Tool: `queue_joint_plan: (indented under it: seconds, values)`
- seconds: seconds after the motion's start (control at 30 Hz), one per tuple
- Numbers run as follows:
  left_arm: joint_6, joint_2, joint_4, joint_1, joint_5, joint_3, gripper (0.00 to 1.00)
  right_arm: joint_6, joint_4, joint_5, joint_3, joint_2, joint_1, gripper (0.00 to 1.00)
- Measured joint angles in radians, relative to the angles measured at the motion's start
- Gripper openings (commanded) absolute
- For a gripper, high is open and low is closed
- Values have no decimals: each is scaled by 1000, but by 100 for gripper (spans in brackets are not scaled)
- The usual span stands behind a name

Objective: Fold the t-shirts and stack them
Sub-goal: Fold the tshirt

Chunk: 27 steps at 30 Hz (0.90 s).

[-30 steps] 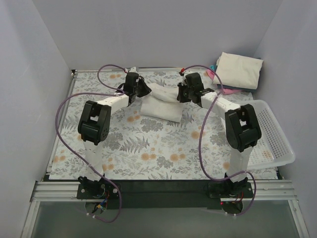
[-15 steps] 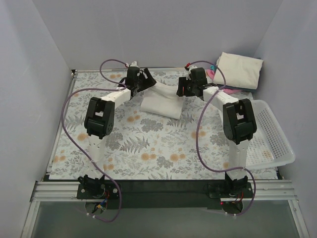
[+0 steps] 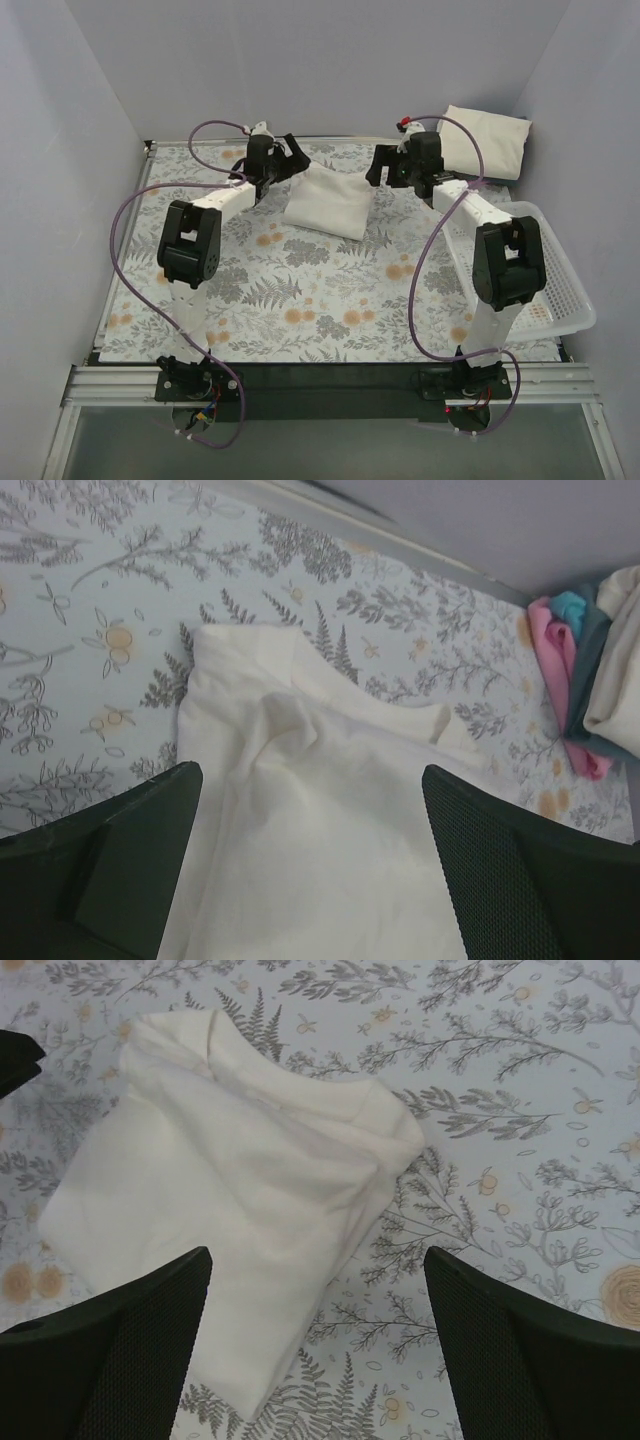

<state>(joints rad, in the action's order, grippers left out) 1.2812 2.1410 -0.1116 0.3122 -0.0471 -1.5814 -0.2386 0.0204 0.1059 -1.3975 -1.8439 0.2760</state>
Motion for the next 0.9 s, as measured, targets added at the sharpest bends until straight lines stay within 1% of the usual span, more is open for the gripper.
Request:
queue_joint_plan:
  seconds: [0.03, 0.07, 0.17, 0.33, 0.67, 0.9]
  values:
    - [-3, 0, 0, 3, -7, 15, 85, -7, -10, 16, 15, 2, 1, 84]
    - [-5, -1, -2, 5, -11, 37, 86, -17, -22, 32, 31, 0, 3, 91]
    - [-8, -5, -3, 10, -25, 106, 86, -39, -37, 76, 91, -8, 6, 94]
    - [-15, -6, -2, 11, -43, 199, 86, -77, -68, 120, 197, -10, 6, 95]
    - [-38, -10, -8, 11, -81, 208, 86, -149, -170, 222, 249, -35, 6, 95]
    - [-55, -14, -93, 12, -125, 259, 78, -191, -233, 257, 247, -122, 6, 95]
